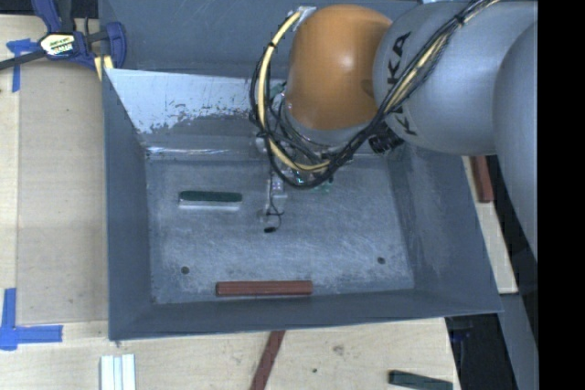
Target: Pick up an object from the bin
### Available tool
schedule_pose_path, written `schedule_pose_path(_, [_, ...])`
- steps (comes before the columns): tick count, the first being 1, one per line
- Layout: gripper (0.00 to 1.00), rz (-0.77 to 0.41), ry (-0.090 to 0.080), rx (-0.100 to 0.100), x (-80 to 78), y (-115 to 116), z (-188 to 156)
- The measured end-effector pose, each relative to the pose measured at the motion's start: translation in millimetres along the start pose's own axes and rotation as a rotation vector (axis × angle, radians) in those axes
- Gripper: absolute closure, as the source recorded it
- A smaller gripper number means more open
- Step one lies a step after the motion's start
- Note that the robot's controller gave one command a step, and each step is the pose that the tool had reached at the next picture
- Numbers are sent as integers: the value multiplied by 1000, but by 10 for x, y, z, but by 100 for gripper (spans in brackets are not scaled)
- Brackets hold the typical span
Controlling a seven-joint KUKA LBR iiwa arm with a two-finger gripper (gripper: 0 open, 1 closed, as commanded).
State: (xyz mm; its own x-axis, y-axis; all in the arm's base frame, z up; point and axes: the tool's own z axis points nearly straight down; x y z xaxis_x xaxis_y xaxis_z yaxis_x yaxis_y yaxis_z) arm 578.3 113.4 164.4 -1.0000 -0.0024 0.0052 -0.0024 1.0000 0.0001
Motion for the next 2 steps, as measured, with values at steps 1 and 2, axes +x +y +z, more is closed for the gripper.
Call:
schedule_pose_path(1, [0, 2, -8, -1, -19, -4, -47])
schedule_pose_path(2, [100, -295, -10, 0, -495, 457, 696])
